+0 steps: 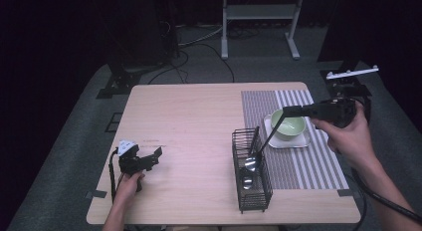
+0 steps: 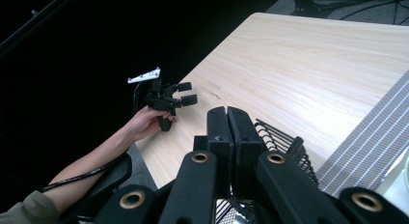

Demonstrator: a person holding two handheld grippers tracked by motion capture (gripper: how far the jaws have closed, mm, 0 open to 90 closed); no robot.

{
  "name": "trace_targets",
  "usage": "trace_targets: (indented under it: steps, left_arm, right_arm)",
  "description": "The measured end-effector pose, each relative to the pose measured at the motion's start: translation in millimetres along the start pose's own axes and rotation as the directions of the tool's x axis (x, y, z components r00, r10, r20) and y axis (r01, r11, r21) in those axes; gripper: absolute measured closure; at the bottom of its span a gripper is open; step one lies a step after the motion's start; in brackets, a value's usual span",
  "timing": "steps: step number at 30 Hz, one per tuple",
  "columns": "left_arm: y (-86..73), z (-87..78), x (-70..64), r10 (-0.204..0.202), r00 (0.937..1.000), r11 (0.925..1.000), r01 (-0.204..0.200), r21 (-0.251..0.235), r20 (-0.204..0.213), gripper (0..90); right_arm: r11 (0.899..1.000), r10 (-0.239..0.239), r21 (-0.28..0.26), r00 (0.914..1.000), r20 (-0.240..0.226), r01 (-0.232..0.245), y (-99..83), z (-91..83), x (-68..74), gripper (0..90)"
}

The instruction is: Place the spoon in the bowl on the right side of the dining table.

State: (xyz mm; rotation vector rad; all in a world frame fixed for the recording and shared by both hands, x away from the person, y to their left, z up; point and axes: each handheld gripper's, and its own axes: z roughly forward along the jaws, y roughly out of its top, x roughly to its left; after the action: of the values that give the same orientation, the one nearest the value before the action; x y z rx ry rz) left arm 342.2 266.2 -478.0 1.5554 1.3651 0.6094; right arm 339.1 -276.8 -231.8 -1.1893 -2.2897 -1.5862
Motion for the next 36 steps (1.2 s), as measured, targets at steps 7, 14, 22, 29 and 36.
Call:
trace_targets:
  steps: [7, 14, 22, 29, 36]
  left_arm:
    - [0.0, 0.0, 0.1, -0.001, 1.0, 1.0, 0.001, 0.0, 0.001, 0.0]
    - [0.0, 0.0, 0.0, 0.0, 1.0, 1.0, 0.0, 0.0, 0.0, 0.0]
    - [0.0, -0.1, 0.0, 0.0, 1.0, 1.0, 0.0, 0.0, 0.001, 0.0]
    - [0.1, -0.1, -0.1, 0.002, 1.0, 1.0, -0.002, 0.002, 0.001, 0.0]
    - [0.1, -0.1, -0.1, 0.003, 1.0, 1.0, -0.003, 0.002, 0.001, 0.0]
  right_arm:
    - [1.0, 0.023, -0.018, 0.9996, 0.017, -0.023, 4.0, -6.3, -7.2, 88.6]
    - [0.999, 0.037, -0.029, 0.999, 0.024, -0.036, 6.1, -9.5, -11.9, 88.7]
    - [0.998, 0.043, -0.04, 0.9982, 0.041, -0.042, 9.2, -14.6, -15.0, 88.6]
    - [0.998, 0.055, -0.046, 0.9971, 0.054, -0.052, 9.5, -17.6, -19.3, 88.7]
    - [0.996, 0.066, -0.058, 0.9957, 0.064, -0.063, 9.0, -20.6, -23.7, 88.7]
